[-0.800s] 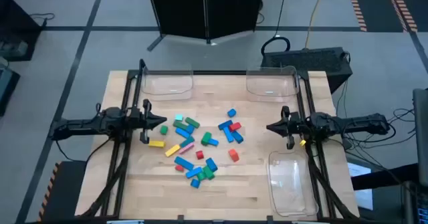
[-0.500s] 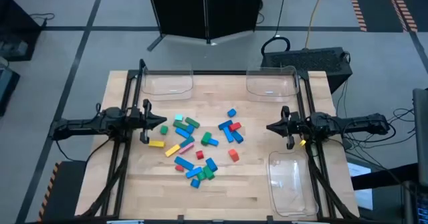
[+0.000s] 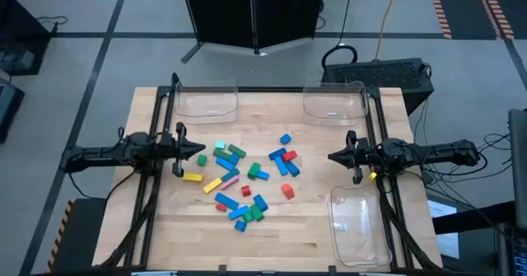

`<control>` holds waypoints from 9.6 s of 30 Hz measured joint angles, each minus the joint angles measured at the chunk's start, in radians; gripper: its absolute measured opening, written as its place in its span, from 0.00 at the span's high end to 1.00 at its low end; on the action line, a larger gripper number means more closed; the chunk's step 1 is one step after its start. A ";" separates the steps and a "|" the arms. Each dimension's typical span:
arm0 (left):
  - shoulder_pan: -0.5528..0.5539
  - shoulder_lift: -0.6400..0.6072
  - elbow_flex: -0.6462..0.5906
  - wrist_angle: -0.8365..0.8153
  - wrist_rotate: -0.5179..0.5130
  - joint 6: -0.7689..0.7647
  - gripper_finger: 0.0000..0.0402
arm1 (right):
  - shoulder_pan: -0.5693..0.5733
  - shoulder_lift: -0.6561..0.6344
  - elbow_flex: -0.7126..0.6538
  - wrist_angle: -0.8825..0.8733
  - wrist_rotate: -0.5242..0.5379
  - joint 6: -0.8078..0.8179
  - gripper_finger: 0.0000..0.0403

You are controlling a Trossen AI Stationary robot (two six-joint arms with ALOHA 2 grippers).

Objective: Sort blocks by size
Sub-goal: Put the light blue half-circle block into the top left transparent bin

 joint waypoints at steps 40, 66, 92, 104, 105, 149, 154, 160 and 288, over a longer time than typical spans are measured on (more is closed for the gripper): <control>0.000 0.000 0.000 0.003 0.000 -0.001 1.00 | 0.000 0.000 0.000 0.003 0.001 -0.035 1.00; 0.018 0.040 0.097 -0.049 -0.069 0.051 1.00 | -0.001 0.028 0.107 0.153 0.208 -0.172 1.00; 0.108 0.496 0.440 -0.181 -0.133 0.006 1.00 | -0.002 0.217 0.453 -0.291 0.396 -0.167 0.78; 0.108 0.504 0.458 -0.177 -0.089 0.051 1.00 | -0.002 0.250 0.453 -0.327 0.491 -0.052 0.76; 0.107 0.505 0.458 -0.179 -0.080 0.051 1.00 | -0.002 0.256 0.453 -0.308 0.506 -0.061 0.76; 0.108 0.852 0.471 -0.256 -0.131 -0.110 0.67 | -0.089 0.532 0.472 0.102 0.573 -0.258 0.75; 0.108 0.893 0.551 -0.384 -0.139 -0.149 0.61 | -0.114 0.576 0.524 0.030 0.547 -0.236 0.71; 0.108 0.929 0.651 -0.557 -0.172 -0.159 0.57 | -0.139 0.660 0.591 -0.004 0.517 -0.255 0.66; 0.332 1.477 0.668 -0.541 -0.047 0.263 0.24 | -0.176 1.124 0.633 -0.044 0.152 -0.131 0.59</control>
